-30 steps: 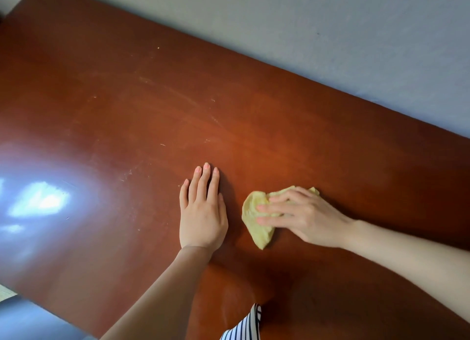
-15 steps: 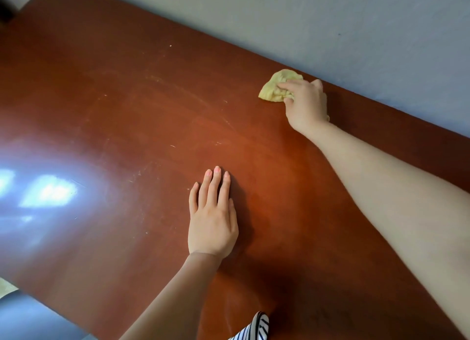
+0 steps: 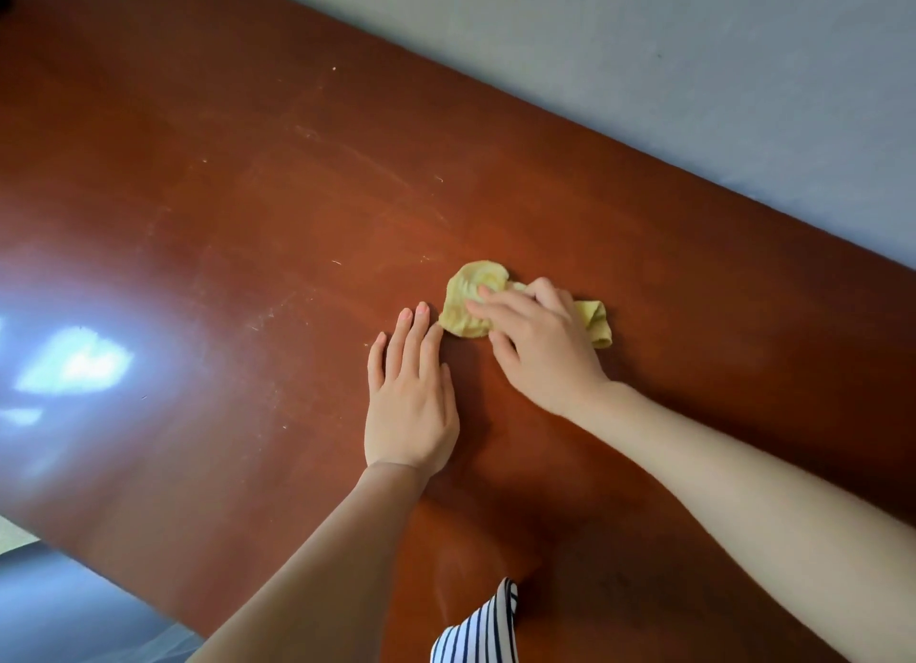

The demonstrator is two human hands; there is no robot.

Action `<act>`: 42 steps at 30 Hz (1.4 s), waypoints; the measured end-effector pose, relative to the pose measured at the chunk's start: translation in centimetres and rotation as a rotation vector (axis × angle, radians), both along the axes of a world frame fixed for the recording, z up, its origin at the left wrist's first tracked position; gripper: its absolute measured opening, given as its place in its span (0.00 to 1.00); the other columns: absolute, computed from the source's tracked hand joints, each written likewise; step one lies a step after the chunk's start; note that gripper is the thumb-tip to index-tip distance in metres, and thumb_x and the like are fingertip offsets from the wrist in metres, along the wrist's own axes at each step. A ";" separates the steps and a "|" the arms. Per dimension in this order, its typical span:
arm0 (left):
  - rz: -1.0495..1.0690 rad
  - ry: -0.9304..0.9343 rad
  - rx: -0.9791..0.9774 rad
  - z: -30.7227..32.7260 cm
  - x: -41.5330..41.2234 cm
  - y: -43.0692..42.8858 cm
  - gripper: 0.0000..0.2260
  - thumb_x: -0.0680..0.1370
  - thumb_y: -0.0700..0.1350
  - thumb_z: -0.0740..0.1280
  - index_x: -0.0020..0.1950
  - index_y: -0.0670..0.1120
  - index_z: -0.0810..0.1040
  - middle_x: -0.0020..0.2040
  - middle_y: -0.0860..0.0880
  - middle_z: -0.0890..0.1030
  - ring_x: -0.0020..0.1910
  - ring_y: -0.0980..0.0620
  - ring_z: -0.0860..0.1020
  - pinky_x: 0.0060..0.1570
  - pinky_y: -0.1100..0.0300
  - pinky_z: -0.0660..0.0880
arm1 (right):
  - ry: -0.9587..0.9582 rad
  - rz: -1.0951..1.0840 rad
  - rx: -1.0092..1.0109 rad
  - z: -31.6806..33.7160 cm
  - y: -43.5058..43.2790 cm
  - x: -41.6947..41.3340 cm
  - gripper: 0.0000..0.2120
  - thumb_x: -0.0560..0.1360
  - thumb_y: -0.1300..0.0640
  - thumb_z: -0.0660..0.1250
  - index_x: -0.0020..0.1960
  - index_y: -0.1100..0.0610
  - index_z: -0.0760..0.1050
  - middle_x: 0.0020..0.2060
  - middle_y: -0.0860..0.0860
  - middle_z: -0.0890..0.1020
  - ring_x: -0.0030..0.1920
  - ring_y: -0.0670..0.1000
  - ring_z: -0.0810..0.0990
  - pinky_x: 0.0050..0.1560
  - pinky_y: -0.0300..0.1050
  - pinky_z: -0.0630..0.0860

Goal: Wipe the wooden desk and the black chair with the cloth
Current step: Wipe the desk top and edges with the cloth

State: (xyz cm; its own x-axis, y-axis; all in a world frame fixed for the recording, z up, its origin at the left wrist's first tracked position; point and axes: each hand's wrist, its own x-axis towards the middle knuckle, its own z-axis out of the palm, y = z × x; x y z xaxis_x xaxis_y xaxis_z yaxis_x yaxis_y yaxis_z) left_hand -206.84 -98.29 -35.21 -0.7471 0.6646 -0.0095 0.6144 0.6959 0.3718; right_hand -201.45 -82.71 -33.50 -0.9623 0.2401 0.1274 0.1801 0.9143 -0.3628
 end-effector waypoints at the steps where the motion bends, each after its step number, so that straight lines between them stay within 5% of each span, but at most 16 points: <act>1: -0.002 0.000 0.012 -0.1 0.0 0.0 0.21 0.81 0.44 0.48 0.71 0.41 0.68 0.74 0.44 0.65 0.75 0.46 0.59 0.74 0.52 0.46 | -0.002 0.035 -0.009 0.1 -0.4 1.0 0.17 0.73 0.63 0.67 0.60 0.54 0.79 0.58 0.49 0.81 0.48 0.54 0.75 0.49 0.52 0.74; 8: 0.000 0.024 0.007 -0.5 0.0 -0.1 0.20 0.81 0.42 0.50 0.70 0.40 0.70 0.74 0.43 0.65 0.75 0.45 0.59 0.74 0.49 0.50 | -0.110 0.373 -0.047 0.4 0.0 8.9 0.20 0.70 0.61 0.72 0.61 0.50 0.78 0.58 0.45 0.80 0.50 0.49 0.74 0.55 0.45 0.73; 13: 0.003 0.022 0.018 -0.6 0.2 -0.1 0.20 0.81 0.42 0.50 0.69 0.40 0.70 0.74 0.43 0.65 0.75 0.45 0.60 0.74 0.49 0.50 | -0.132 0.391 0.042 1.2 4.0 9.2 0.22 0.69 0.63 0.74 0.61 0.52 0.78 0.58 0.47 0.80 0.50 0.53 0.79 0.50 0.50 0.78; 20: -0.008 0.013 0.022 -0.7 0.3 -0.1 0.19 0.80 0.40 0.52 0.69 0.38 0.70 0.74 0.42 0.65 0.75 0.43 0.59 0.73 0.46 0.53 | -0.157 -0.094 -0.004 1.5 9.6 4.5 0.18 0.75 0.61 0.67 0.64 0.52 0.76 0.62 0.50 0.78 0.49 0.55 0.72 0.52 0.55 0.75; 28: -0.027 0.013 0.032 -0.7 0.2 0.0 0.20 0.81 0.45 0.49 0.70 0.40 0.69 0.74 0.42 0.65 0.75 0.43 0.60 0.73 0.46 0.52 | 0.019 -0.711 -0.079 -0.9 5.9 -0.2 0.16 0.77 0.58 0.64 0.64 0.48 0.76 0.61 0.46 0.78 0.52 0.54 0.70 0.51 0.44 0.67; 36: -0.138 -0.098 0.165 0.3 0.2 -1.9 0.19 0.81 0.44 0.54 0.70 0.39 0.68 0.75 0.42 0.63 0.76 0.44 0.56 0.74 0.50 0.52 | 0.042 -0.506 -0.065 -0.7 -2.9 1.8 0.16 0.75 0.60 0.67 0.62 0.50 0.78 0.59 0.46 0.80 0.48 0.54 0.71 0.46 0.42 0.64; 42: -0.143 -0.011 0.185 0.6 0.8 -8.3 0.18 0.80 0.43 0.53 0.67 0.38 0.72 0.72 0.41 0.68 0.73 0.42 0.62 0.73 0.47 0.56 | 0.050 -0.281 -0.085 -0.5 -9.1 4.6 0.17 0.71 0.62 0.71 0.59 0.51 0.80 0.57 0.48 0.81 0.45 0.54 0.74 0.43 0.50 0.73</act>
